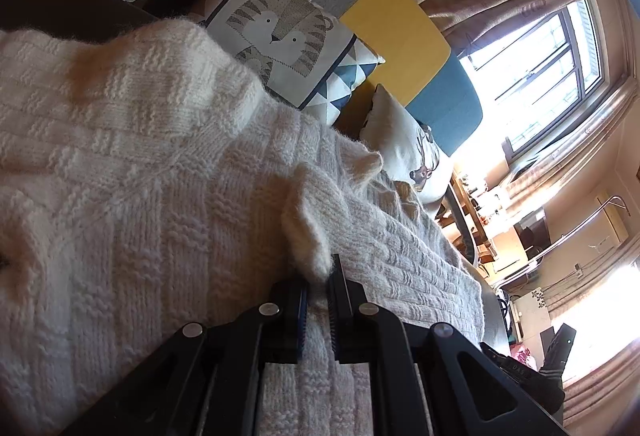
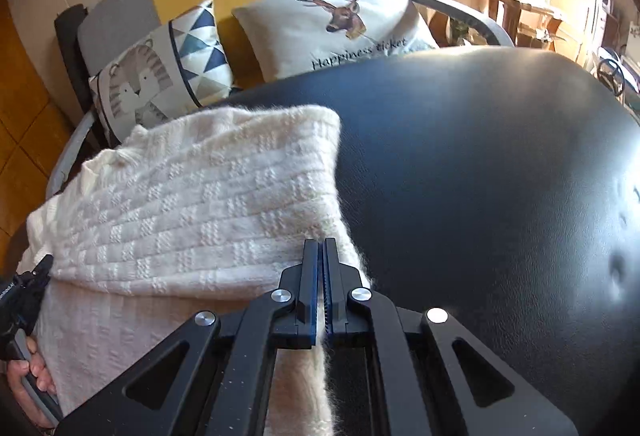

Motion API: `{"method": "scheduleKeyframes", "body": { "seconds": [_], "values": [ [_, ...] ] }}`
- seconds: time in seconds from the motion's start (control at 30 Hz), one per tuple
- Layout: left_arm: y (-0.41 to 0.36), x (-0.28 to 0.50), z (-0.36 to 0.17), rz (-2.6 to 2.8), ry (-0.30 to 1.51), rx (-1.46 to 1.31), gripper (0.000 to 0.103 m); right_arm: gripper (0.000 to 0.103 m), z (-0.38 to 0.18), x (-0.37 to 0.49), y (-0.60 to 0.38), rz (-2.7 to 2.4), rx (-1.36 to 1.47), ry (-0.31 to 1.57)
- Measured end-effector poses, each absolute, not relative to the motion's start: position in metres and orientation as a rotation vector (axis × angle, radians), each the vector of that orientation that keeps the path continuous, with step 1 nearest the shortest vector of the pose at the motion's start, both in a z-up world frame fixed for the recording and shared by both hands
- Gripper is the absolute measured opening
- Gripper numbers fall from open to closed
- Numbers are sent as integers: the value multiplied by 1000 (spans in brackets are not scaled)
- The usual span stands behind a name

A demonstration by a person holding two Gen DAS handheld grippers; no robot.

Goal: Fold clothes
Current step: 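Hold the sweater edge with the right gripper while the left gripper pins the body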

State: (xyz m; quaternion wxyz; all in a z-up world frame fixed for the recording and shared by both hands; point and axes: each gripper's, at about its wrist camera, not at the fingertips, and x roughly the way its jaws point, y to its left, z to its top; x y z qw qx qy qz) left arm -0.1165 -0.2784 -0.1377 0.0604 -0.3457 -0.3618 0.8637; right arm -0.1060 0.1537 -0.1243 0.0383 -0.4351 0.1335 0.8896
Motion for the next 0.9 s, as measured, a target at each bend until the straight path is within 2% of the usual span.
{"method": "scheduleKeyframes", "body": {
  "seconds": [0.2, 0.33, 0.4, 0.47, 0.57, 0.67, 0.8, 0.9],
  "values": [
    [-278, -117, -137, 2616, -1092, -1048, 9, 1, -129, -105, 156, 2742, -1302, 430],
    [-279, -117, -137, 2616, -1092, -1048, 9, 2, -119, -108, 153, 2723, -1323, 405],
    [-279, -117, -137, 2615, -1093, -1047, 9, 2, -101, -109, 146, 2764, -1235, 381],
    [-279, -117, -137, 2614, -1093, -1046, 9, 7, -85, -119, 134, 2814, -1180, 313],
    [-279, -117, -138, 2611, -1098, -1043, 9, 10, -85, -153, 122, 2793, -1257, 203],
    [-279, -117, -138, 2607, -1103, -1039, 9, 10, -98, -179, 119, 2716, -1299, 221],
    [-279, -118, -138, 2606, -1103, -1037, 9, 10, -124, -192, 145, 2625, -1340, 360],
    [-278, -118, -138, 2605, -1105, -1036, 9, 10, -119, -182, 152, 2625, -1298, 429]
  ]
}}
